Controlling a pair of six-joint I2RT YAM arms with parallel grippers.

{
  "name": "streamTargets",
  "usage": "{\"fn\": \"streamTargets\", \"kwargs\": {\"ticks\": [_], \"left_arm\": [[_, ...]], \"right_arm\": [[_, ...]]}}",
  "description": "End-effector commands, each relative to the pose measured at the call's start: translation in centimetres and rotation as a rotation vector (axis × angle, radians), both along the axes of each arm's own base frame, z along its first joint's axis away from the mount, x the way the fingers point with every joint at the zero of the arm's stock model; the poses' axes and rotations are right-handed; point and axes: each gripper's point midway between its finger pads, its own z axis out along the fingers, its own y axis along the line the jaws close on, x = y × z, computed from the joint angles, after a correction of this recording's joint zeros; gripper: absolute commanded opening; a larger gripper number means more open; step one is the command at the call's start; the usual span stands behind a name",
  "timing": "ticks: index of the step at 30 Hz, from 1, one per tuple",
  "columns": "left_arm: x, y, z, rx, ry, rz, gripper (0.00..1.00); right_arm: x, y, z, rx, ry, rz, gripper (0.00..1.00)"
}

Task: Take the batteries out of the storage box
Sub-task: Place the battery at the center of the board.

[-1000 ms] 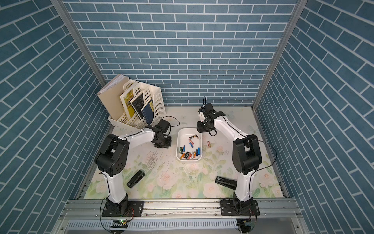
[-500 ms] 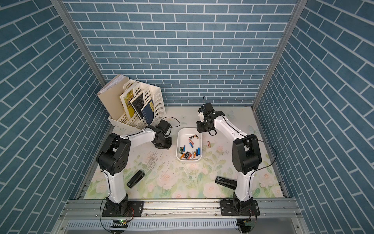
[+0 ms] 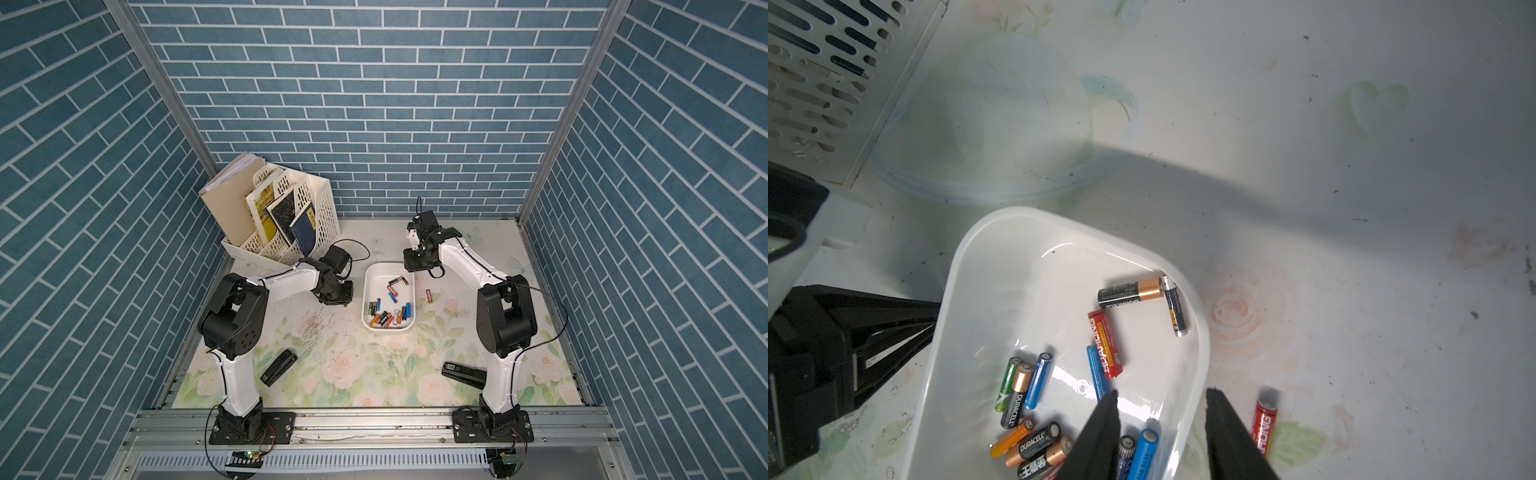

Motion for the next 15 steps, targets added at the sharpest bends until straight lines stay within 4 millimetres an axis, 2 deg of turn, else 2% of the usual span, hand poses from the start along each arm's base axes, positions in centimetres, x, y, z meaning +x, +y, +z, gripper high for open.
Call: {"fn": "streamTargets", "kwargs": {"ticks": [1, 10, 15], "left_arm": [[-0.5, 0.5, -0.7, 0.018, 0.03, -0.002, 0.22], [0.0, 0.1, 0.3, 0.007, 0.015, -0.004, 0.29], [0.3, 0.2, 0.9, 0.015, 0.006, -0.003, 0.32]], "right_arm": [[-0.2, 0.1, -0.4, -0.01, 0.029, -0.011, 0.38], [-0.3, 0.2, 0.7, -0.013, -0.003, -0.009, 0.38], [-1.1, 0.8, 0.9, -0.013, -0.002, 0.007, 0.38]]}}
